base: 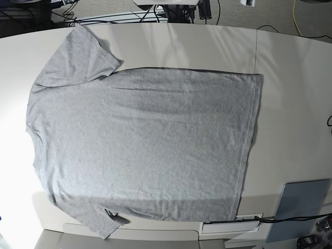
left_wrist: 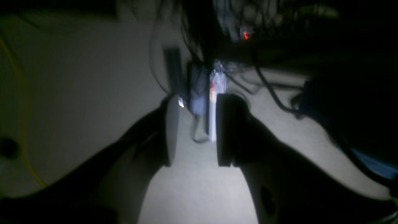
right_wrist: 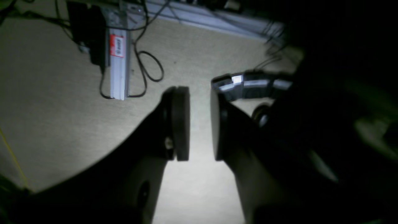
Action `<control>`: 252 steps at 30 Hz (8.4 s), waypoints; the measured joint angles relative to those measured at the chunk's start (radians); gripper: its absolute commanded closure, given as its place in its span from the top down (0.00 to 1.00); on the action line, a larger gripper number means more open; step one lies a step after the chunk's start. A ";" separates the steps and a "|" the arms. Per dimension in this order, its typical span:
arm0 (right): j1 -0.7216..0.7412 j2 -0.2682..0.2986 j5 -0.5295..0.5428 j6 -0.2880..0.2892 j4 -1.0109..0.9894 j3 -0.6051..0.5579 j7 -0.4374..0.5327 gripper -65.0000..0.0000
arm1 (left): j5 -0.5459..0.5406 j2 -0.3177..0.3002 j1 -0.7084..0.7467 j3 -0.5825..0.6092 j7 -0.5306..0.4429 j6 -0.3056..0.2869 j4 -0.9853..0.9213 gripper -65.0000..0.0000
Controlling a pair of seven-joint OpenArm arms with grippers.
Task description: Fold the T-shirt properly
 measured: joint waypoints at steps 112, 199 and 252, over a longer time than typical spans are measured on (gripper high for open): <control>0.385 0.349 -0.580 -0.056 0.433 -0.397 -0.313 0.33 | 0.378 -0.521 -0.533 0.489 -0.119 -0.034 0.194 0.00; 0.579 0.476 -0.537 -0.539 0.523 -0.629 -0.441 0.00 | -0.170 -0.522 -0.431 0.223 0.250 -0.062 0.381 0.00; 0.580 0.453 -0.350 -0.902 0.523 -0.628 -0.500 0.22 | -0.404 -0.522 -0.500 0.223 0.373 -0.017 0.380 0.32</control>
